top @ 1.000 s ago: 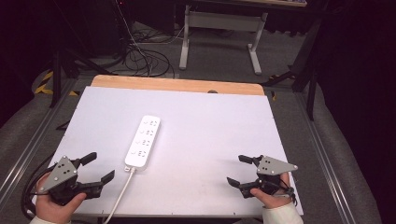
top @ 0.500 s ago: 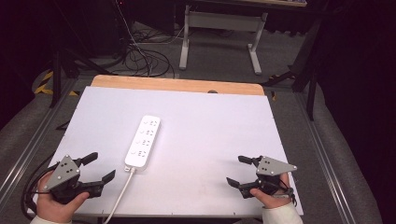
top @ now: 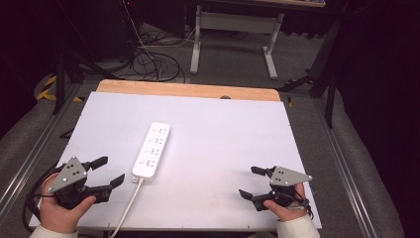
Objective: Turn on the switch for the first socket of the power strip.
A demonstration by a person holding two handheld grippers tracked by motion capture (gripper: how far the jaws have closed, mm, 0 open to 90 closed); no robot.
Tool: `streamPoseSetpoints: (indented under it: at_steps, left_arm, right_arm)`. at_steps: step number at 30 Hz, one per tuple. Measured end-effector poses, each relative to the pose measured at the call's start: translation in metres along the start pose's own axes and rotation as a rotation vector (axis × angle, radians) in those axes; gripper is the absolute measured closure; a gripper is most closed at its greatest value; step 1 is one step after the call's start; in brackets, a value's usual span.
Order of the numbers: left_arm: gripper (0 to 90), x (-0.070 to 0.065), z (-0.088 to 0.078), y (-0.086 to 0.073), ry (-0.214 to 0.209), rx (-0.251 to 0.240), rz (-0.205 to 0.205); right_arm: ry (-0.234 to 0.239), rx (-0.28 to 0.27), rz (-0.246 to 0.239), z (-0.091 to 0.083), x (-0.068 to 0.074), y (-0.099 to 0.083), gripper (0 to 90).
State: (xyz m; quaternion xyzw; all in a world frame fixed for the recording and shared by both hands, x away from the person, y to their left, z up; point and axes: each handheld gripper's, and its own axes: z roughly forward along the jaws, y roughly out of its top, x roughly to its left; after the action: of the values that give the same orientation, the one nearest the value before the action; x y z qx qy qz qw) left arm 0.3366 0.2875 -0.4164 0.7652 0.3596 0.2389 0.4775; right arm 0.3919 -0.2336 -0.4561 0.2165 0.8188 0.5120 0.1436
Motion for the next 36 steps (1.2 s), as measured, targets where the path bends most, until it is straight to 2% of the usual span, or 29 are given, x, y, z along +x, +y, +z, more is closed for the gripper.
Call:
streamPoseSetpoints:
  at_steps: [10, 25, 36]
  left_arm:
    - [25.1, 0.000, 0.013, 0.013, -0.013, 0.039, 0.004]
    - [26.1, 0.006, 0.027, 0.027, -0.027, 0.060, -0.010]
    - [26.4, 0.007, 0.044, 0.037, -0.044, 0.072, 0.000]
  right_arm:
    - [0.004, 0.003, -0.002, 0.000, 0.001, 0.000, 15.3]
    - [0.001, 0.001, -0.002, 0.000, 0.000, -0.001, 15.3]
    - [-0.005, -0.003, -0.004, -0.001, 0.000, -0.001, 15.3]
